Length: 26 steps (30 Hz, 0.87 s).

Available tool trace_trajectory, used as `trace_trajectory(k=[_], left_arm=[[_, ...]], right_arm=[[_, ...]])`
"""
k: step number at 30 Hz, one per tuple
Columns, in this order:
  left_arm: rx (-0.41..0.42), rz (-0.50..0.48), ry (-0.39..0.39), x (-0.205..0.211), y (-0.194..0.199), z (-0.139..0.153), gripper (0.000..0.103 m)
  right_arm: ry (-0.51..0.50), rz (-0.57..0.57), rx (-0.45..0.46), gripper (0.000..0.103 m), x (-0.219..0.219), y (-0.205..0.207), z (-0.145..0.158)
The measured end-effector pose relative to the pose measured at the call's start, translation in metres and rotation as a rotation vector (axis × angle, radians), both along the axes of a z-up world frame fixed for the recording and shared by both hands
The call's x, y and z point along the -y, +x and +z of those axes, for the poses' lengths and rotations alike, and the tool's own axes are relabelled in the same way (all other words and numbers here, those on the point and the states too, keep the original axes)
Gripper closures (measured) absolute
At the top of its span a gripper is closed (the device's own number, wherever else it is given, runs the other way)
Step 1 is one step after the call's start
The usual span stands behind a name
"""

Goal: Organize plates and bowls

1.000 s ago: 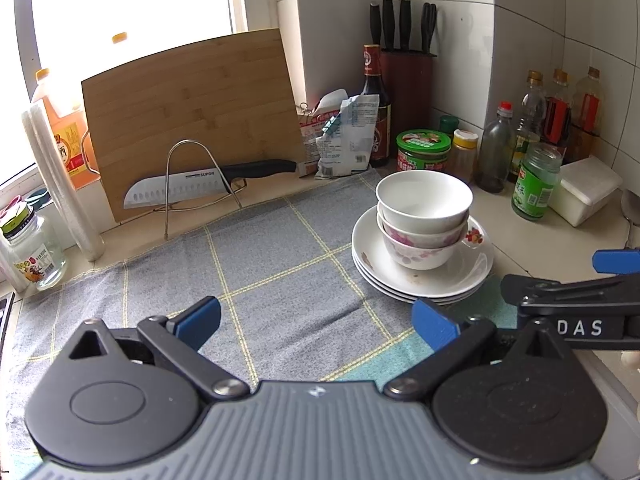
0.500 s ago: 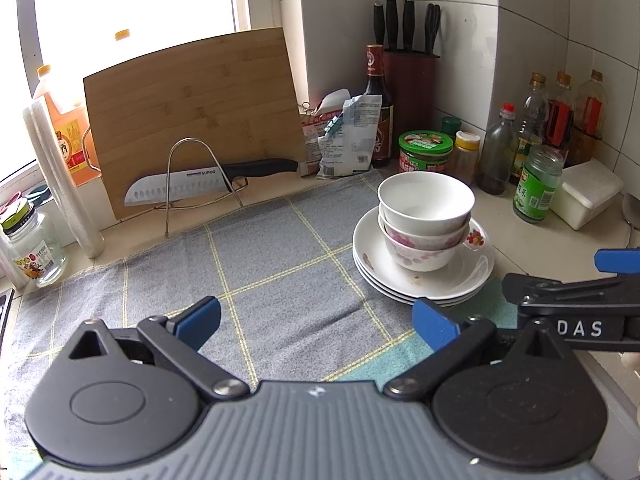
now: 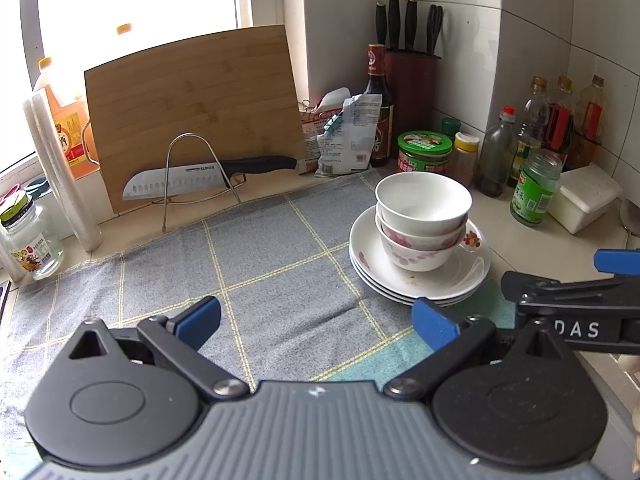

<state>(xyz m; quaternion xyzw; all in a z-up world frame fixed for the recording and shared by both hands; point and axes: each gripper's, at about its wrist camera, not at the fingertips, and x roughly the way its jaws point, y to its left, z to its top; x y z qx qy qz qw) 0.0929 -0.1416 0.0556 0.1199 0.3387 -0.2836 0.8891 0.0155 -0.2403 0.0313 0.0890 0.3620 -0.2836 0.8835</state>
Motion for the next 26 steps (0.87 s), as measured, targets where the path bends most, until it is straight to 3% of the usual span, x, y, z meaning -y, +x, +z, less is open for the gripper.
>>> trace_trajectory(k=[26], left_arm=[[0.001, 0.0, -0.006, -0.0034, -0.0024, 0.0022, 0.002]], right_arm=[[-0.008, -0.001, 0.002, 0.0, -0.0015, -0.0017, 0.0013]])
